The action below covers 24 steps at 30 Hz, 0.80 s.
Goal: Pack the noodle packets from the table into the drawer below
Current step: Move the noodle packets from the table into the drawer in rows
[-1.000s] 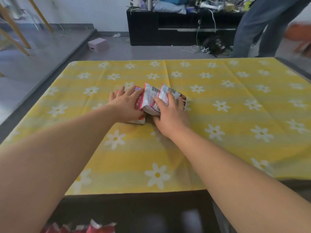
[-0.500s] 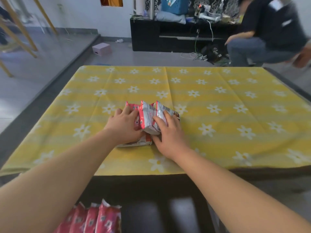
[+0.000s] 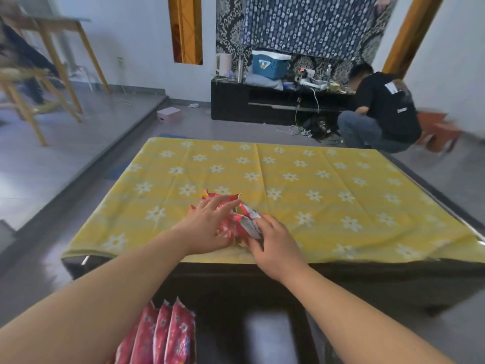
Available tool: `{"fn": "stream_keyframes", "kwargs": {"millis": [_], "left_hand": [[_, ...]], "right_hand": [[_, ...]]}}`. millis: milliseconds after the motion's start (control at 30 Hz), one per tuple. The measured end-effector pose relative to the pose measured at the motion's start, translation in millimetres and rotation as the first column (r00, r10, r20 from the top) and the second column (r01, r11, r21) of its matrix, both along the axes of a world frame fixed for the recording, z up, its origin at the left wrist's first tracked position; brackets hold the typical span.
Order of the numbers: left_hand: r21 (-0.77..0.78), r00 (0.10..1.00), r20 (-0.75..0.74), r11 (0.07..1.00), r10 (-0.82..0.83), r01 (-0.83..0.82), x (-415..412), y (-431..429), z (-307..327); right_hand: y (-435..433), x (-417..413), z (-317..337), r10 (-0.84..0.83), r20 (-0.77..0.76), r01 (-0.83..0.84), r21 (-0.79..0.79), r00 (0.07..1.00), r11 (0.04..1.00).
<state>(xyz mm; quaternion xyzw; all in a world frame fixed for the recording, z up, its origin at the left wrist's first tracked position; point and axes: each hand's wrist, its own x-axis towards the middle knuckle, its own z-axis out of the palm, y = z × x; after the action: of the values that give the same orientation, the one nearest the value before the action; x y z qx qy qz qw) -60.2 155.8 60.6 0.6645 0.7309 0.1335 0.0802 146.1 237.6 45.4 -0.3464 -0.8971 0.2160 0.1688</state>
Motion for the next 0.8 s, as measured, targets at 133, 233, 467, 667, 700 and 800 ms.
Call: {"fn": "stream_keyframes", "kwargs": {"millis": [133,233,467,667,700,800], "left_hand": [[0.028,0.997,0.078,1.0,-0.017,0.015,18,-19,15],[-0.047,0.975,0.221,0.999,0.037,-0.027,23,-40,11],[-0.125,0.799,0.572,0.982,0.185,-0.138,23,-112,-20],[-0.199,0.589,0.677,0.88,0.442,-0.431,24,-158,-42],[-0.196,0.57,0.684,0.867,0.455,-0.458,23,-163,-46],[-0.211,0.537,0.666,0.821,0.517,-0.53,21,-174,-52]], "right_hand": [[-23,15,15,0.068,-0.096,-0.074,-0.054,0.993,0.996],[-36,25,17,0.055,-0.115,-0.069,-0.123,0.992,0.99],[-57,43,2,-0.216,-0.335,0.007,-0.528,0.917,0.849],[-62,42,-9,-0.369,-0.433,-0.041,-0.692,0.822,0.721],[-64,41,-10,-0.381,-0.438,-0.053,-0.71,0.815,0.702],[-72,38,-12,-0.422,-0.456,-0.118,-0.776,0.784,0.619]]}}
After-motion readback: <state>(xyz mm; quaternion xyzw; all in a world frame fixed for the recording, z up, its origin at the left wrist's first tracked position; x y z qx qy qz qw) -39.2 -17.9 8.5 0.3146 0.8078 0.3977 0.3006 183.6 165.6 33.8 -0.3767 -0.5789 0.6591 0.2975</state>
